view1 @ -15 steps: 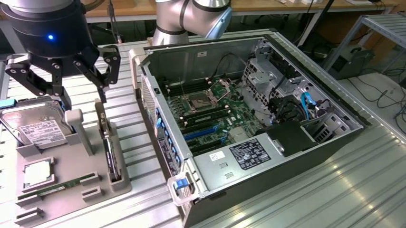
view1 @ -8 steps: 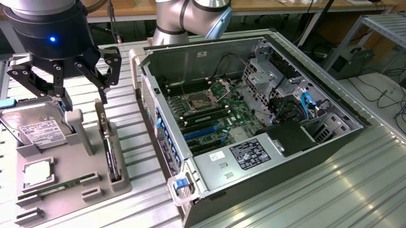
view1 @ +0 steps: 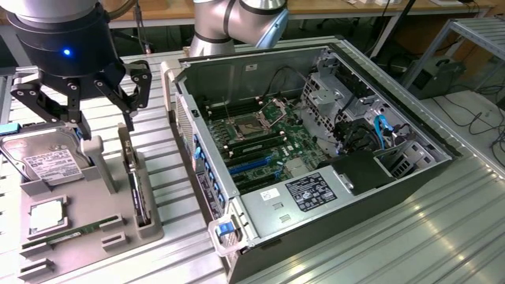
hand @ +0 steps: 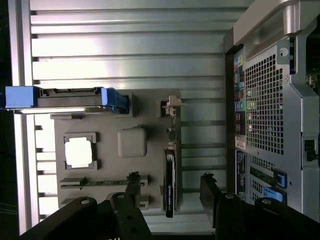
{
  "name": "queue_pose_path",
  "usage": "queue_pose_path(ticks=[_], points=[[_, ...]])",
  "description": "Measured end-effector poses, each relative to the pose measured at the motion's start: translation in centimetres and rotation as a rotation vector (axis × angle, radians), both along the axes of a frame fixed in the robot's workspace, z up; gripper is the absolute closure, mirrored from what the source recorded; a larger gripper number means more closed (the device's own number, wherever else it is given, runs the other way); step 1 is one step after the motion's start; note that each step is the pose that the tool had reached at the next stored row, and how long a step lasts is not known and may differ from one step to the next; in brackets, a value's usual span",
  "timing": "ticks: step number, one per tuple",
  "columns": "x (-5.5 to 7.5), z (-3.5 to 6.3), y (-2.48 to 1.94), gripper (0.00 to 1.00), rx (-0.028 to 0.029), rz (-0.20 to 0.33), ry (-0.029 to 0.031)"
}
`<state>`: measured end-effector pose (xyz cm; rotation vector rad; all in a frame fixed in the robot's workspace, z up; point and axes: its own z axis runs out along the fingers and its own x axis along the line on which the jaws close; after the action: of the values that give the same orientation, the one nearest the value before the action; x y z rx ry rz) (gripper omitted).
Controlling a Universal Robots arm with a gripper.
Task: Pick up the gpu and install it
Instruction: 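Pick up the gpu and move the gpu toward the slot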
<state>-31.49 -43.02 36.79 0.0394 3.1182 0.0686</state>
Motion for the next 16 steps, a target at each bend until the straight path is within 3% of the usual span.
queue_pose_path(ticks=[16], points=[[0.00, -0.28, -0.06, 0.40, -0.0008, 0.000, -0.0002]])
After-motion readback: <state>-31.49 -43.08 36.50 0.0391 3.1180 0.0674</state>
